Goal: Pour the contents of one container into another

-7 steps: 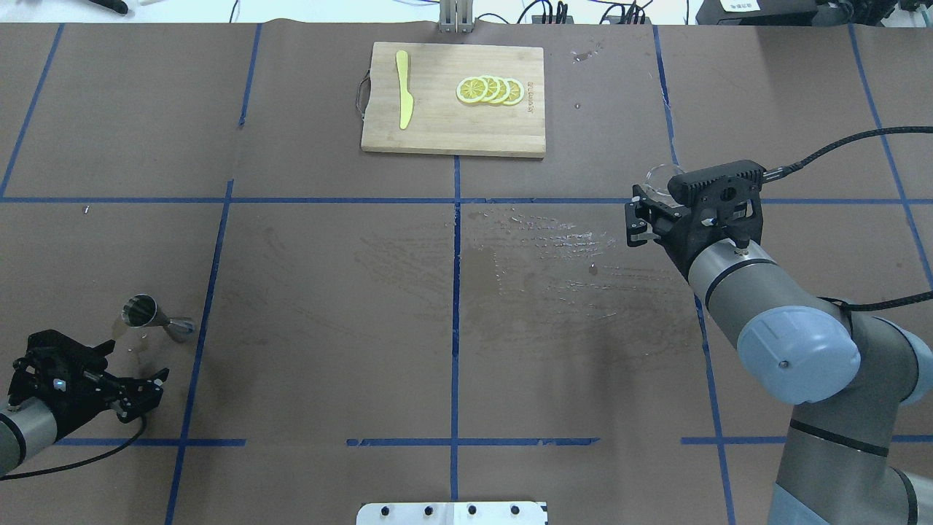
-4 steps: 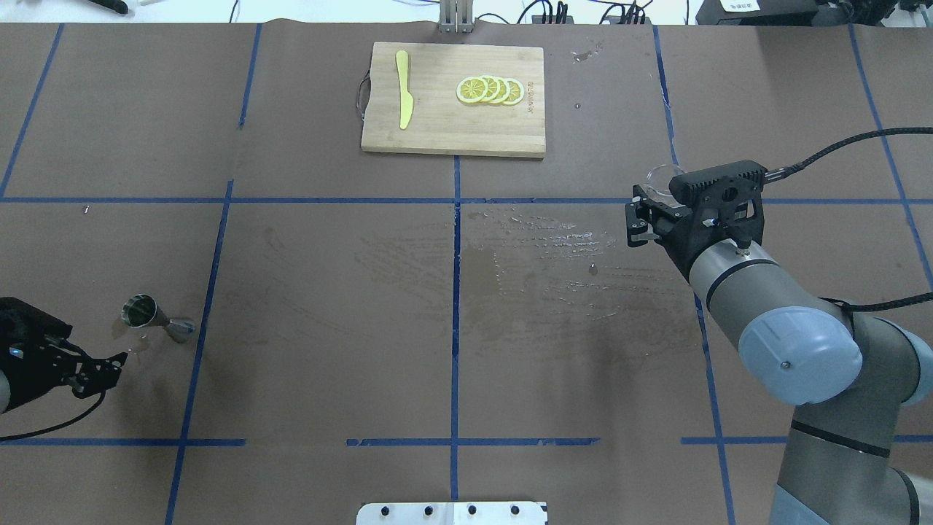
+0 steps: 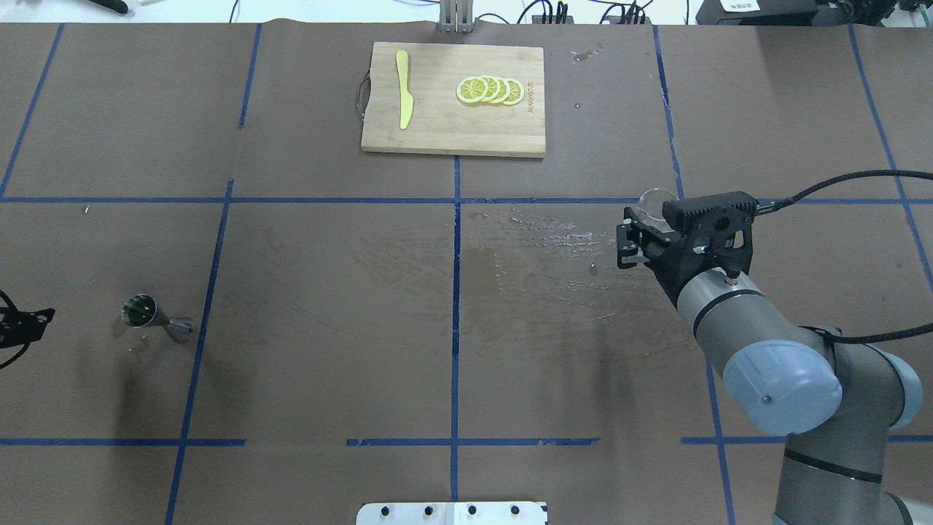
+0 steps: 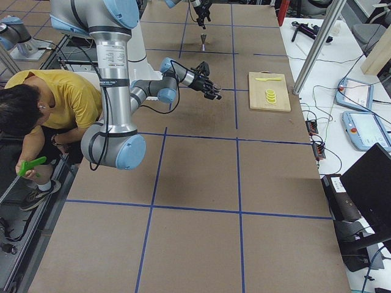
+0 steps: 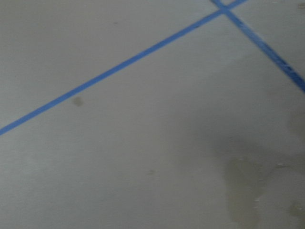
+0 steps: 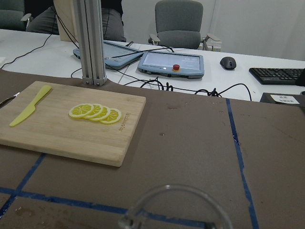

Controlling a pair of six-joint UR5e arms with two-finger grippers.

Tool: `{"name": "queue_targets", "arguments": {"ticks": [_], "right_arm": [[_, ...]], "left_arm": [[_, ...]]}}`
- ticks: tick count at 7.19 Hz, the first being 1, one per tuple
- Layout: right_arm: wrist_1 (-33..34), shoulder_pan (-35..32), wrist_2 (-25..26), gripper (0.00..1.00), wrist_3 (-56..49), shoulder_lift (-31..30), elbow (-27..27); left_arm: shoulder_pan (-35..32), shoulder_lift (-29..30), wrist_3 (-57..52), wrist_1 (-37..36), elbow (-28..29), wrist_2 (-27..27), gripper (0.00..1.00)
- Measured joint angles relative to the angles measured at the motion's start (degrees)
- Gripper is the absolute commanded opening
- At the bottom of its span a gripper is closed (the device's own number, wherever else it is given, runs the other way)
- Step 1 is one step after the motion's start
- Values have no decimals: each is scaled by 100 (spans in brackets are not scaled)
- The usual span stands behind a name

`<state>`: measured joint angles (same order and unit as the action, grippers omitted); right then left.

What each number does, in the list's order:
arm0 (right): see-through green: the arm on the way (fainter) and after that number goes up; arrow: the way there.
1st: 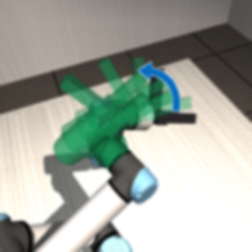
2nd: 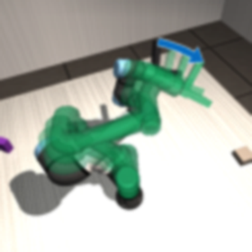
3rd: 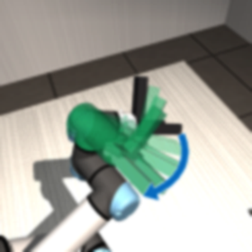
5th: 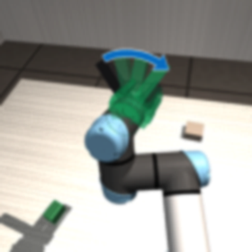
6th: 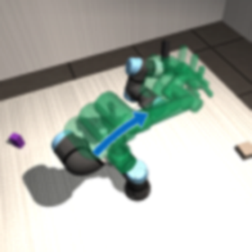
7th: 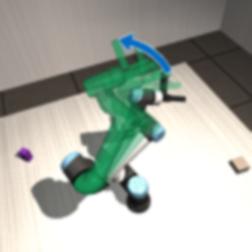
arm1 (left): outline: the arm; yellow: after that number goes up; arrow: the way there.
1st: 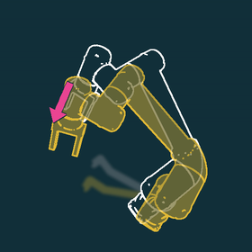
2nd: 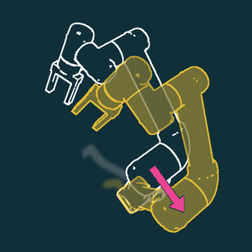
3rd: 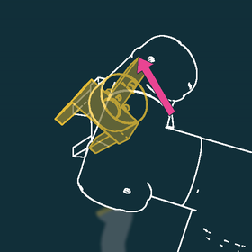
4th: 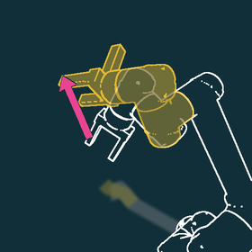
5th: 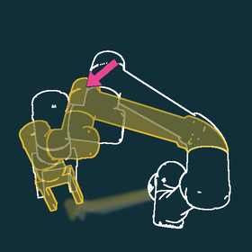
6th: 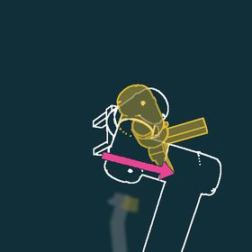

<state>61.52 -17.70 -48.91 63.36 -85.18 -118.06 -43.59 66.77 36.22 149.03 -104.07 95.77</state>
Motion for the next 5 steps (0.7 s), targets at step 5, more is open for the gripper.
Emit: {"name": "queue_targets", "arguments": {"ticks": [5], "right_arm": [[-402, 909, 1436, 2, 1207, -315, 677]], "left_arm": [[-2243, 624, -454, -287, 817, 2472, 100]]}}
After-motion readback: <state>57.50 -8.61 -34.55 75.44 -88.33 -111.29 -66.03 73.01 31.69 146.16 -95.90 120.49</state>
